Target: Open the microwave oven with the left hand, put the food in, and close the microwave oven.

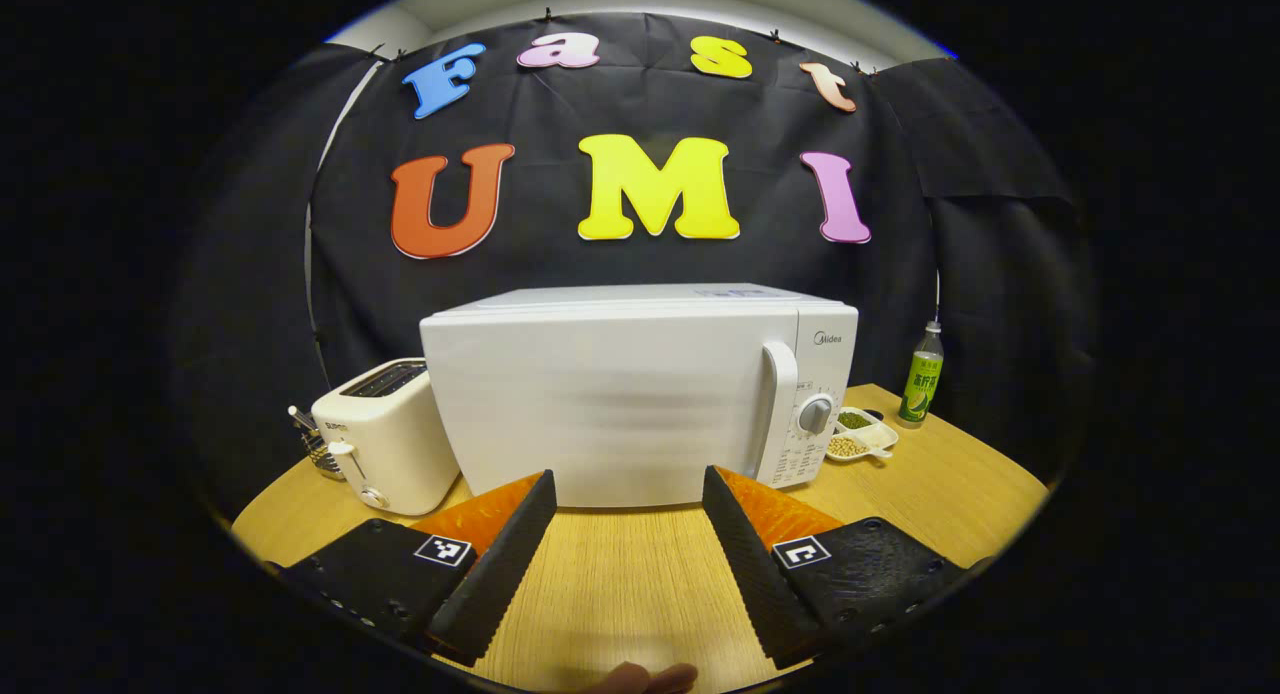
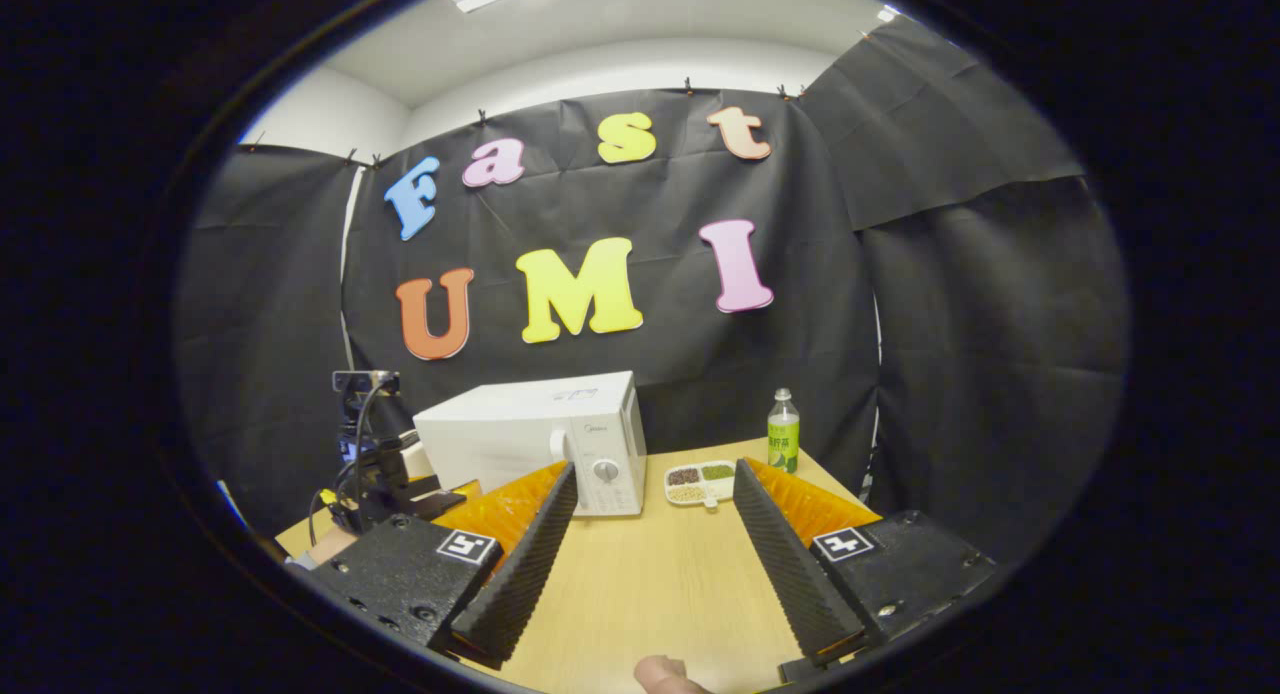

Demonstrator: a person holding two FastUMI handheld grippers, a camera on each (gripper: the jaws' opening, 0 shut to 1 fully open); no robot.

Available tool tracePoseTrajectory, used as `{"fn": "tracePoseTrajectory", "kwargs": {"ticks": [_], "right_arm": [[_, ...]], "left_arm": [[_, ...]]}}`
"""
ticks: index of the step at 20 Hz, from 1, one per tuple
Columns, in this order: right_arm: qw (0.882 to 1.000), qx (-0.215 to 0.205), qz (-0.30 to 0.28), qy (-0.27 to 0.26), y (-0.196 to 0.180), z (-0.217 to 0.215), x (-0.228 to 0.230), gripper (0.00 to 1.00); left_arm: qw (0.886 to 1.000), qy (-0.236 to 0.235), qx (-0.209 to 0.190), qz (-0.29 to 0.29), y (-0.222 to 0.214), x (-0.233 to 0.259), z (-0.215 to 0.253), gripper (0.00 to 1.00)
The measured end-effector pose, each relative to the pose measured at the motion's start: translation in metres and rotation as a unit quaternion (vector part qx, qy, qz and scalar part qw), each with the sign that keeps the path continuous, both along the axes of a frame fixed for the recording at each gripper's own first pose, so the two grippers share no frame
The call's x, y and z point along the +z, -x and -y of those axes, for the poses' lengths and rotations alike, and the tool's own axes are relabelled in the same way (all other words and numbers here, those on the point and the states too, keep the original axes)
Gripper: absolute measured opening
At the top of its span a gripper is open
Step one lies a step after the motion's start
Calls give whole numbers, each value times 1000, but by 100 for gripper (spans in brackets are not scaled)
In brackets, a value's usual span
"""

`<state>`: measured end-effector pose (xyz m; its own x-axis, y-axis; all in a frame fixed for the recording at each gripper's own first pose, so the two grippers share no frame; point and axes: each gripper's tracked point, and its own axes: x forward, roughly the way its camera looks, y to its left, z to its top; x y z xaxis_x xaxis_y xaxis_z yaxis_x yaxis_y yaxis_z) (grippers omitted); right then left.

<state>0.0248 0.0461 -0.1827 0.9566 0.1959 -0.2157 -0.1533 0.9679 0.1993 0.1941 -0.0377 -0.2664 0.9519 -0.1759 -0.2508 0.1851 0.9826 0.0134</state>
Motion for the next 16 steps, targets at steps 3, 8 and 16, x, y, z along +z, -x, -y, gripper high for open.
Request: {"fn": "tracePoseTrajectory", "kwargs": {"ticks": [3, 8, 16], "right_arm": [[1000, -1, 5, 2, 16, 5, 9, 90], [999, -24, 36, 9, 39, 23, 41, 100], [995, -37, 88, 21, 64, 36, 100, 100]], "left_arm": [[999, 40, 3, 24, 34, 40, 6, 93], [998, 25, 19, 45, 109, 111, -1, 94], [992, 44, 64, 102, 210, 205, -25, 95]]}}
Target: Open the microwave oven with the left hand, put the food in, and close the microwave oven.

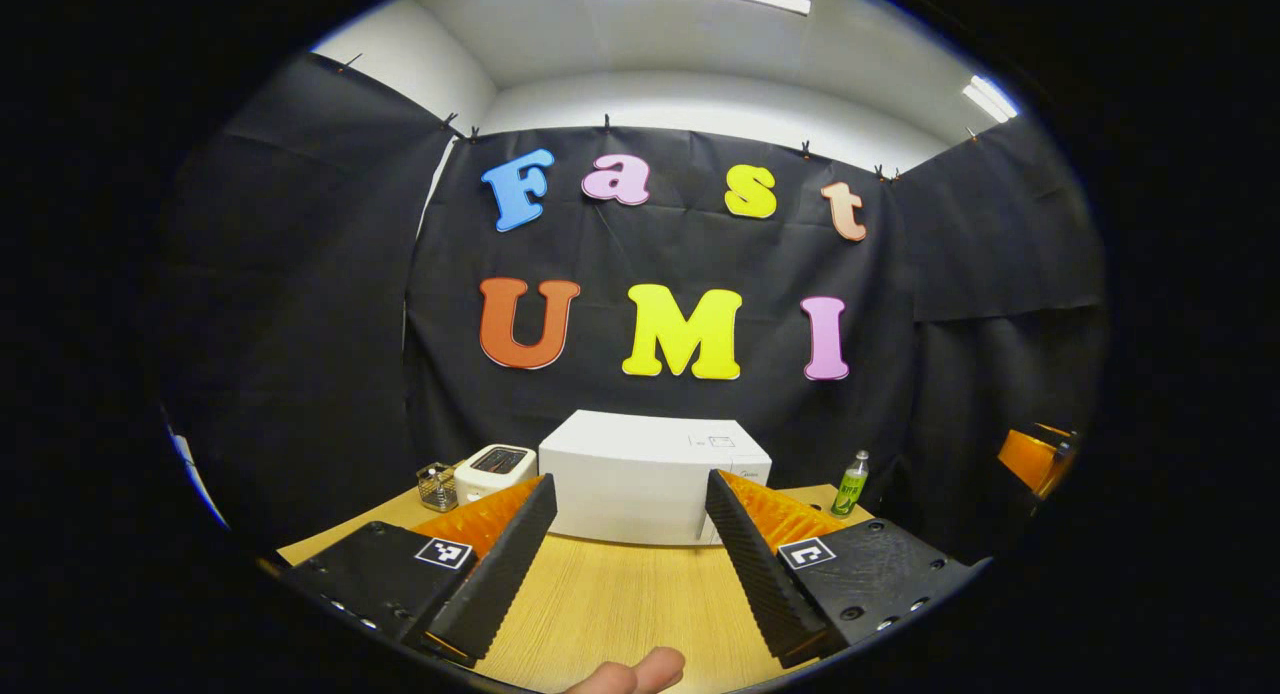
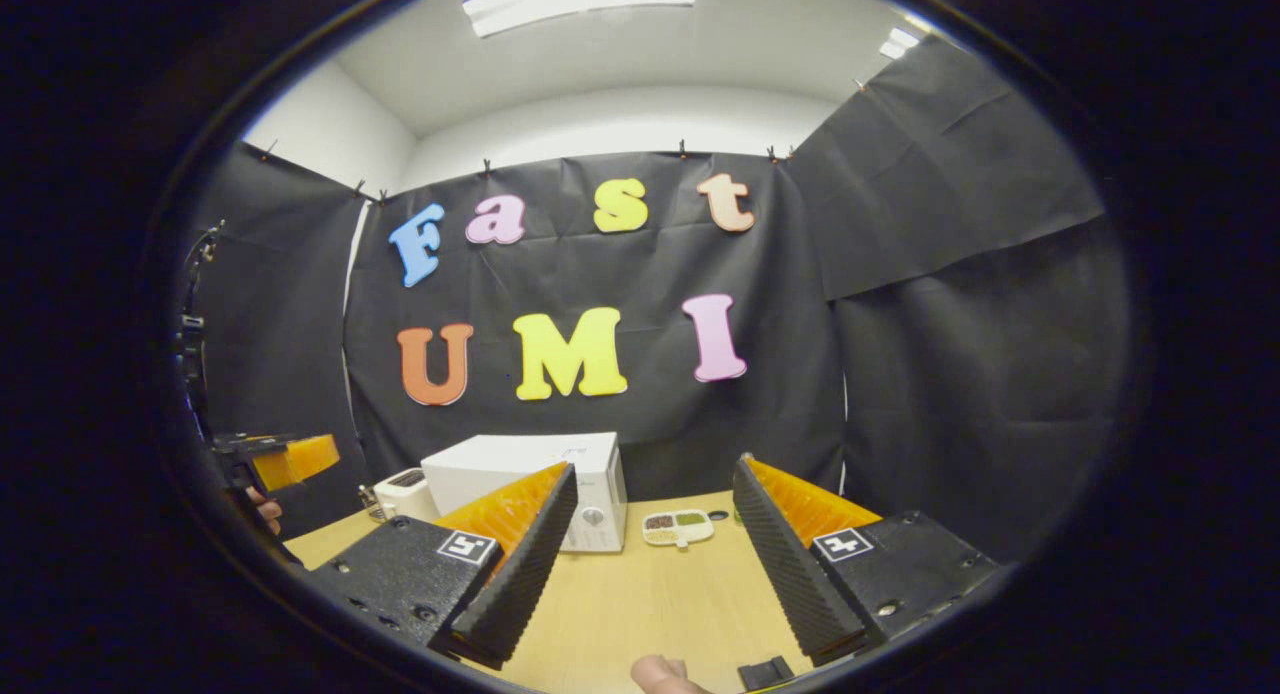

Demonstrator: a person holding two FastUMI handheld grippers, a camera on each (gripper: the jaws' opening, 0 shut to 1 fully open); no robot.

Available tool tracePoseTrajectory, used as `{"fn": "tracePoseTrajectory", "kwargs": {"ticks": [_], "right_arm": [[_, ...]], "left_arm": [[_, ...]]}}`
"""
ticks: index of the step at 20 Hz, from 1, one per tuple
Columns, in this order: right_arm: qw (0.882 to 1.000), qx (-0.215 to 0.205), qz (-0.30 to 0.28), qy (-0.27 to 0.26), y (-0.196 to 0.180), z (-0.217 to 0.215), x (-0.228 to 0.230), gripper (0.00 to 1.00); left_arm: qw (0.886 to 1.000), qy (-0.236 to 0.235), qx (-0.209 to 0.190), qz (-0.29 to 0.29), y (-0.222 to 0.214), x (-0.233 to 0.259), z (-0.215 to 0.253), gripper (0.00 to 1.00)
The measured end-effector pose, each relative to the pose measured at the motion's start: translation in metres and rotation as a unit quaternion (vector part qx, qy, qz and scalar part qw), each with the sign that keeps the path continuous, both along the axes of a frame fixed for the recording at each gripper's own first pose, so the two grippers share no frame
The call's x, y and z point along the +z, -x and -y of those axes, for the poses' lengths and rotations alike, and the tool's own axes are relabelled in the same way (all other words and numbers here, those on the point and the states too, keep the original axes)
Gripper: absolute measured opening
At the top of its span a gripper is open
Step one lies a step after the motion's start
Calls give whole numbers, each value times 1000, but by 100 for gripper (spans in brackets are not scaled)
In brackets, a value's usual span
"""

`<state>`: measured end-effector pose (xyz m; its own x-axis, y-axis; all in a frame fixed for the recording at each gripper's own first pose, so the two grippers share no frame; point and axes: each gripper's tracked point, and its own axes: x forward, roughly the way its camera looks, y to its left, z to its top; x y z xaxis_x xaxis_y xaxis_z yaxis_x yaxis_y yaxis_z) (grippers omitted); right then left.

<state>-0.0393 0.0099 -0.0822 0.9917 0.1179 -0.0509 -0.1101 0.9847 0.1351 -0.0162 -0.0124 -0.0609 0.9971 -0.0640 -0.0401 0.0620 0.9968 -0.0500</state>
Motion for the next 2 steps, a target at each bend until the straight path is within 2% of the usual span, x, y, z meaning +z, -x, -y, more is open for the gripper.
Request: {"fn": "tracePoseTrajectory", "kwargs": {"ticks": [2], "right_arm": [[1000, -4, 9, 6, 6, 2, 6, 100]], "left_arm": [[1000, 3, 14, 21, 20, 13, -12, 95]]}}
